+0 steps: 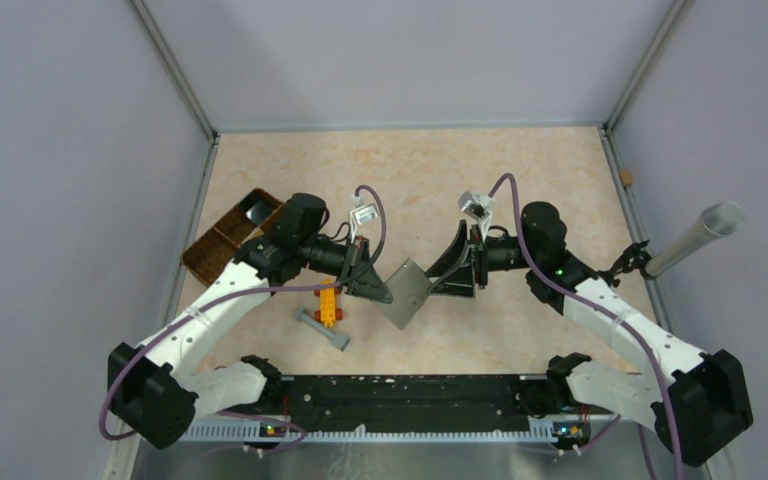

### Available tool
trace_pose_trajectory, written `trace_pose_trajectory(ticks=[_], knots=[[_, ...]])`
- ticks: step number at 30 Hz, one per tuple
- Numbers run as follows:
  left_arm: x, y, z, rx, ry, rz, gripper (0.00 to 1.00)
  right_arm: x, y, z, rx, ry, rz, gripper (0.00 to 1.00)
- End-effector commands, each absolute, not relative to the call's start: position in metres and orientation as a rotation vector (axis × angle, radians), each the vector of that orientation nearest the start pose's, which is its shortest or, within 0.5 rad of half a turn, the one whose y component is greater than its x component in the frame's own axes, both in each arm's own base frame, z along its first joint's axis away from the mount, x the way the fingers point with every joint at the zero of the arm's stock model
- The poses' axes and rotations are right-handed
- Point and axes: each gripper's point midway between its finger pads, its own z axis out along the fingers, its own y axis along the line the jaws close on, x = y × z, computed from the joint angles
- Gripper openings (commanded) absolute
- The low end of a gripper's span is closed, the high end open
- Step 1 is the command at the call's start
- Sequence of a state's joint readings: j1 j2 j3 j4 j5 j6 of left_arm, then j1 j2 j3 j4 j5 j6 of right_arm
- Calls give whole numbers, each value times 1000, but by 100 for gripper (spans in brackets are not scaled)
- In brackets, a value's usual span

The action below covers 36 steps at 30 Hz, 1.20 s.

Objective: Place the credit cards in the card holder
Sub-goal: Open the card holder at the center of the board.

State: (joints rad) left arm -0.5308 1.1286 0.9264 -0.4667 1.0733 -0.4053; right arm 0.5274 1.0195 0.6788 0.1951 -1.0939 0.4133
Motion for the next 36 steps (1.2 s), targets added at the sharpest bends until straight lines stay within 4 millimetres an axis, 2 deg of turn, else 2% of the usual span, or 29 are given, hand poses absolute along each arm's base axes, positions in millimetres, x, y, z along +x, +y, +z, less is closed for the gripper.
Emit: trace_pose_trajectory(ticks=[1,7,12,15,21,30,36], knots=[[139,-270,262,886,2042,-1680,0,136,280,257,-1080,1581,1607,54],[152,-265,242,788,2191,-1586,0,139,275,282,-1040,1540,1507,61],[160,-263,234,730,2239,-1562,0,130,269,297,-1050,1510,1498,64],[159,-264,239,739,2216,-1593,0,126,270,290,-1067,1519,1537,64],[152,-265,248,780,2171,-1653,0,126,277,259,-1094,1591,1603,64],[139,-265,260,834,2112,-1764,0,134,296,246,-1169,1582,1652,63],[140,-265,263,824,2103,-1750,0,118,303,242,-1252,1564,1723,55]])
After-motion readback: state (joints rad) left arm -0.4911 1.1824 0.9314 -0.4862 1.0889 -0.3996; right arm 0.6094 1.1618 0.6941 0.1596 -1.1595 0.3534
